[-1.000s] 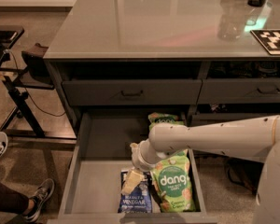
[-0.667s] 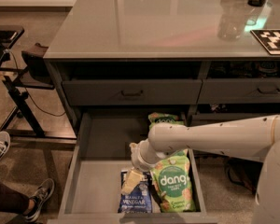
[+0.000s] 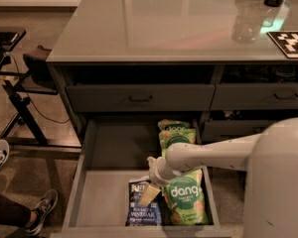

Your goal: Pick blue chip bag from middle drawer and place on counter

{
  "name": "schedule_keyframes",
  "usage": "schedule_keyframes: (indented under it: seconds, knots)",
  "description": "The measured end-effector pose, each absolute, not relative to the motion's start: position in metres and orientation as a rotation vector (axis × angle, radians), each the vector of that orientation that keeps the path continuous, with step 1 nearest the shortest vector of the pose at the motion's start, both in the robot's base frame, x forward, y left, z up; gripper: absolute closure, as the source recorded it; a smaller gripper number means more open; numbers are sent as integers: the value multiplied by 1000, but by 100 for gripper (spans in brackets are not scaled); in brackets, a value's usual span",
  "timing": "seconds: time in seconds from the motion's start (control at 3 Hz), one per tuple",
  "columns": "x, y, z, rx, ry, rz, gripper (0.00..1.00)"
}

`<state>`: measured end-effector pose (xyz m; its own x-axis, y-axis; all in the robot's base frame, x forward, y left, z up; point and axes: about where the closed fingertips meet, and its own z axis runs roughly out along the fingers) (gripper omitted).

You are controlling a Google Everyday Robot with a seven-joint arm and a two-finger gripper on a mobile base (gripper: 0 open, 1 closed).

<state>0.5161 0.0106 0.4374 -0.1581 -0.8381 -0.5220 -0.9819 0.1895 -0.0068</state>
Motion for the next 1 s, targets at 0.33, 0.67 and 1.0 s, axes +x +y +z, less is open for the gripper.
schedule_keyframes:
  seconds: [0.33,0.67,1.0]
  knots:
    - [525,9,397,-1745,2093,433,0]
    - [533,0,380,-1777,2144,296,0]
    - [511,-32,358,-1726,2311,174,0]
